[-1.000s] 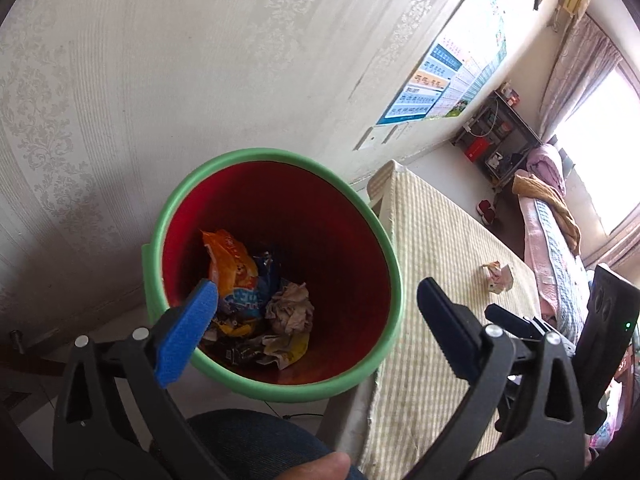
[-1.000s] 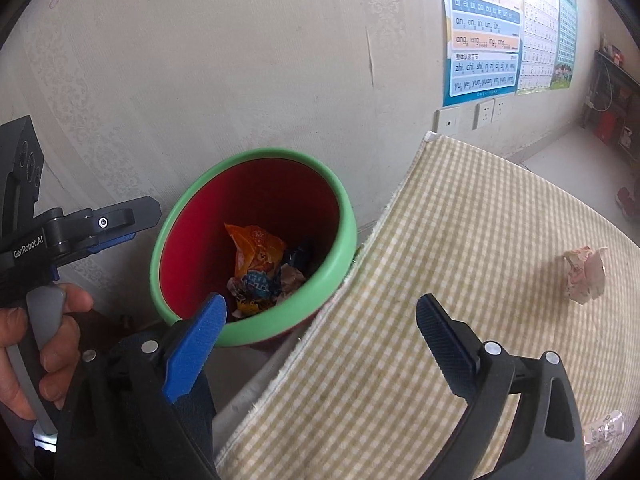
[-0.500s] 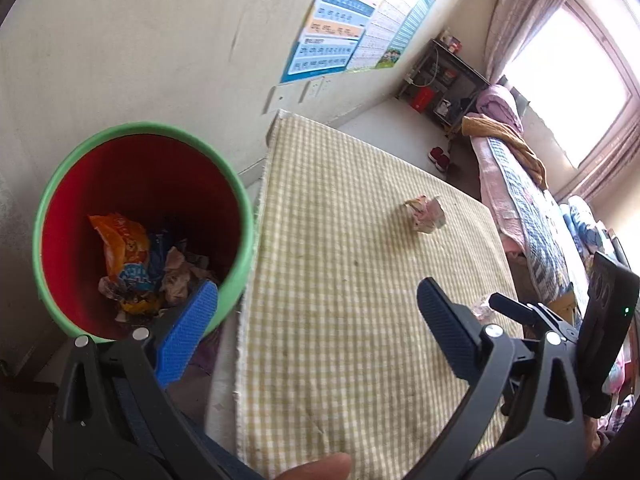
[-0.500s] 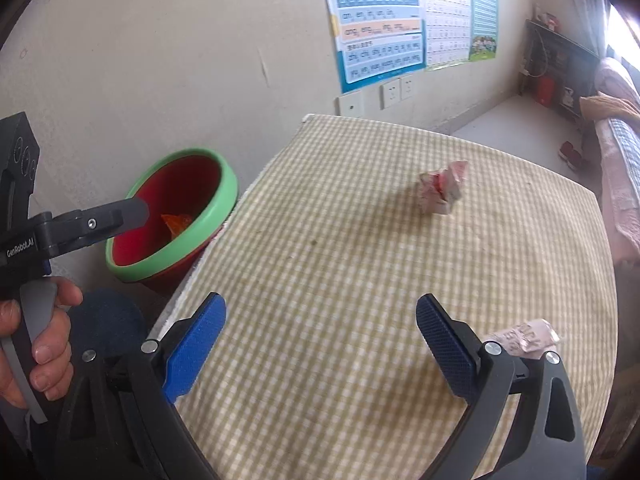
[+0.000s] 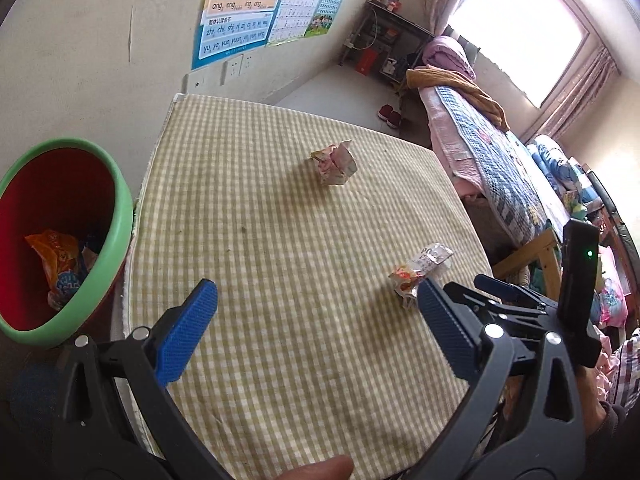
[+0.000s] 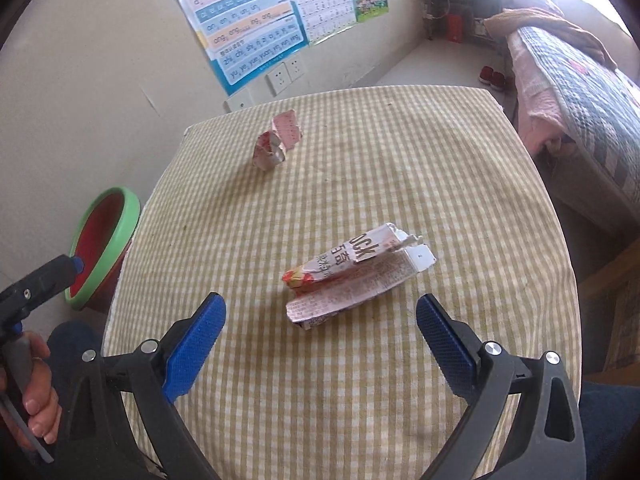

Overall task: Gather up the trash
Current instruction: 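Grasp the white Pocky wrapper with the right tool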

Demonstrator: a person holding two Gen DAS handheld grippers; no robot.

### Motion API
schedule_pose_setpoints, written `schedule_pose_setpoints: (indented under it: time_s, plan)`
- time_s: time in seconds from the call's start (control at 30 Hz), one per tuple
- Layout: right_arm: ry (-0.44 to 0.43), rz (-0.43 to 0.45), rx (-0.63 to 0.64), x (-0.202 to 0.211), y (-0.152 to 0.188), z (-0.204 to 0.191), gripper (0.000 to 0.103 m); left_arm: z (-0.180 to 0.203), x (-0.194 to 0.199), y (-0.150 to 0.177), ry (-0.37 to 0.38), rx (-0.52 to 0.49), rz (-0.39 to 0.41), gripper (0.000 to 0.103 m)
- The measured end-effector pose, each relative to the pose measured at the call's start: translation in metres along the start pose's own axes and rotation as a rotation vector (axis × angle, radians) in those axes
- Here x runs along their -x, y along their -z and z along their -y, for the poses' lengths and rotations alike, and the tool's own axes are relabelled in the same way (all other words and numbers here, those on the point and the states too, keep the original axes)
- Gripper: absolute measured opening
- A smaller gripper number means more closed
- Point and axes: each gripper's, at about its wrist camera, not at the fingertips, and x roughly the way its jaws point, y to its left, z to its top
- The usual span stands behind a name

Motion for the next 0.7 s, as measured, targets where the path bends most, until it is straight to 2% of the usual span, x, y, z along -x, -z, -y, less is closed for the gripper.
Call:
schedule_pose_setpoints:
  time_s: [0.33,0.57,0.7]
  plan:
    - [-0.044,-0.060,-0.202,-0.023,0.001,0.035,0.093,0.002,-0.011,0.005,-0.008,-0.027,-0.028,0.098]
    - [-0.067,-0.086,-0.299,-0.045,-0.009,0.044,0.093,-0.003,-0.018,0.005,-0.008,-0.013,-0.036,0.098]
    - [-0.043,-0.082,-0.291,-0.053,-0.017,0.041,0.086,-0.006,-0.021,0.004,-0.012,-0.007,-0.042,0.098]
